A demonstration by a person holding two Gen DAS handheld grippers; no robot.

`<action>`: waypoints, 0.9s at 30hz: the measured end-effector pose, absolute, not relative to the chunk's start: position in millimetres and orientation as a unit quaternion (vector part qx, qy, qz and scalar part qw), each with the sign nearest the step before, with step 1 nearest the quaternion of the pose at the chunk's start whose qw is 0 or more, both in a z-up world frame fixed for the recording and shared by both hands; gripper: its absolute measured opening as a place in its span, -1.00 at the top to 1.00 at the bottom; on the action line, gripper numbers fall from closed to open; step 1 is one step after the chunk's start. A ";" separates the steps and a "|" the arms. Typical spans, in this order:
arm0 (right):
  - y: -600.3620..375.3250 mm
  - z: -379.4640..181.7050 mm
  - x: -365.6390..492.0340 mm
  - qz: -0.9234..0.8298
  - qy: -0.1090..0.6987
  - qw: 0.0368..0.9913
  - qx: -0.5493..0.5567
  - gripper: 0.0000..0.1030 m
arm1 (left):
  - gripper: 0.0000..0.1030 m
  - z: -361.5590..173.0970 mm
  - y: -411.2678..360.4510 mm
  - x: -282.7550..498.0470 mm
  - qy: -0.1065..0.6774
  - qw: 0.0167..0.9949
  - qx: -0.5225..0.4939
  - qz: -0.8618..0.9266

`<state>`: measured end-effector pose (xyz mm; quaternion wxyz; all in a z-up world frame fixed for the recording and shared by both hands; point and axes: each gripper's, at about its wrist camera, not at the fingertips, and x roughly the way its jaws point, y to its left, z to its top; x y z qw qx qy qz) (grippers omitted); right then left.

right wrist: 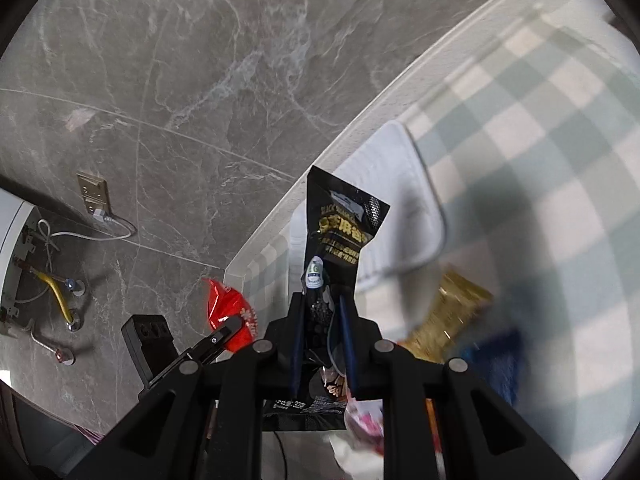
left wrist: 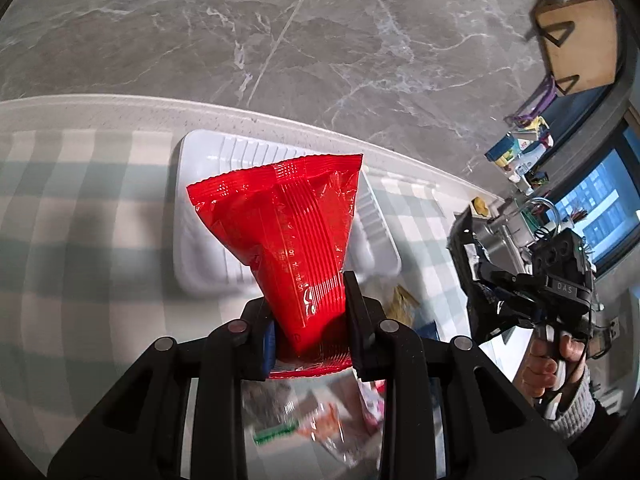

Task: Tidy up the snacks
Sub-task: 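Carry both packets to the white tray and open both tools to release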

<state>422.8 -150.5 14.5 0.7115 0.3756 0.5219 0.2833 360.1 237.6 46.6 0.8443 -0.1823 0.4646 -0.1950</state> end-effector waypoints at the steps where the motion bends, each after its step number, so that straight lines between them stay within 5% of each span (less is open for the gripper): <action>1: -145.1 11.4 432.6 0.285 0.526 0.708 0.375 0.64 | 0.51 44.4 237.0 371.5 0.466 0.844 -0.178 -0.195; 17: -84.3 -51.5 539.5 0.260 0.584 0.697 0.325 0.63 | 0.49 -18.9 238.3 496.0 0.515 0.826 -0.156 -0.166; 23: -76.0 -60.5 550.3 0.245 0.592 0.712 0.288 0.50 | 0.48 -47.6 248.8 524.5 0.540 0.807 -0.188 -0.147; 25: -77.0 -57.8 550.1 0.242 0.587 0.721 0.277 0.18 | 0.45 -52.9 251.6 530.9 0.544 0.804 -0.191 -0.145; 27: -76.9 -54.4 548.6 0.243 0.582 0.725 0.278 0.15 | 0.26 -54.8 255.5 532.2 0.538 0.807 -0.193 -0.145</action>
